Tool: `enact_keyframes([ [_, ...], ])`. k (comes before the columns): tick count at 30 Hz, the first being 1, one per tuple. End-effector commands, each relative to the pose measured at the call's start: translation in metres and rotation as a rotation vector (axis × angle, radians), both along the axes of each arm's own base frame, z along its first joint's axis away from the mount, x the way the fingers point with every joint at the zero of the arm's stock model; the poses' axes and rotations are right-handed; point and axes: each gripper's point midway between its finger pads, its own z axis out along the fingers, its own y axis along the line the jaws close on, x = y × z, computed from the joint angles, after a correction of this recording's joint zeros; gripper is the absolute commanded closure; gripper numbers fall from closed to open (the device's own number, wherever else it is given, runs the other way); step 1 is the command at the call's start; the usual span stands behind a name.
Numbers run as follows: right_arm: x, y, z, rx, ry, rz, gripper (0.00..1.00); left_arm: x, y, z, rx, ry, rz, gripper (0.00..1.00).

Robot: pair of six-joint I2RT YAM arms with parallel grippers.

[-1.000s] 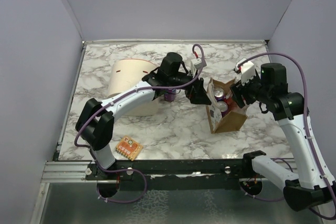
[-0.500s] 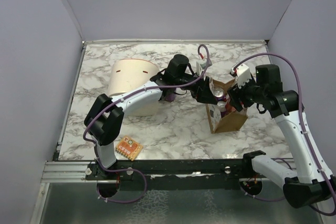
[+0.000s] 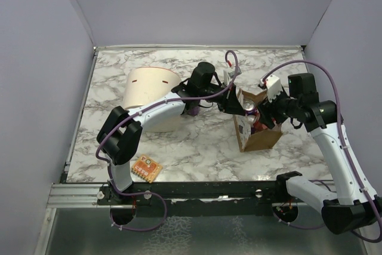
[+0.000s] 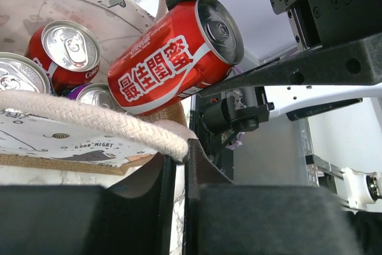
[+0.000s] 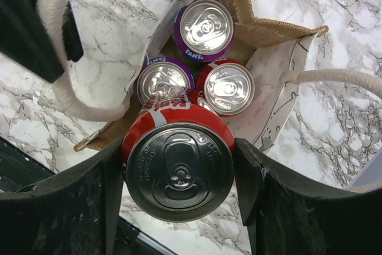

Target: Place the beverage into the canvas bag

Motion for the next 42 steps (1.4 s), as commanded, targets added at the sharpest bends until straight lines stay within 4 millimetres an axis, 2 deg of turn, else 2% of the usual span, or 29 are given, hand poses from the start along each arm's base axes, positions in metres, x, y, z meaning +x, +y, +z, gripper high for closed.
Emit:
enact_keyframes([
  [1,-0.013,0.000,0.013,0.008,-0.031,0.037,0.89,-0.005,-0.002,0.003,-0.011,-0.033,-0.043,1.00],
  [6,-0.027,0.001,0.004,0.000,0.029,0.074,0.89,-0.004,0.001,-0.005,0.014,-0.067,-0.057,1.00],
  [13,-0.039,0.006,-0.017,0.001,0.122,0.137,0.89,-0.004,0.004,-0.003,0.022,-0.113,-0.066,1.00],
  [27,-0.026,0.012,-0.062,0.003,0.171,0.158,0.92,-0.014,0.010,0.004,0.001,-0.145,-0.109,1.00],
  [37,-0.026,0.019,-0.078,0.025,0.148,0.218,0.93,-0.016,0.014,0.005,0.002,-0.171,-0.108,1.00],
  [42,-0.034,0.025,-0.083,0.040,0.147,0.292,0.90,-0.015,0.013,0.004,0.005,-0.174,-0.108,1.00],
])
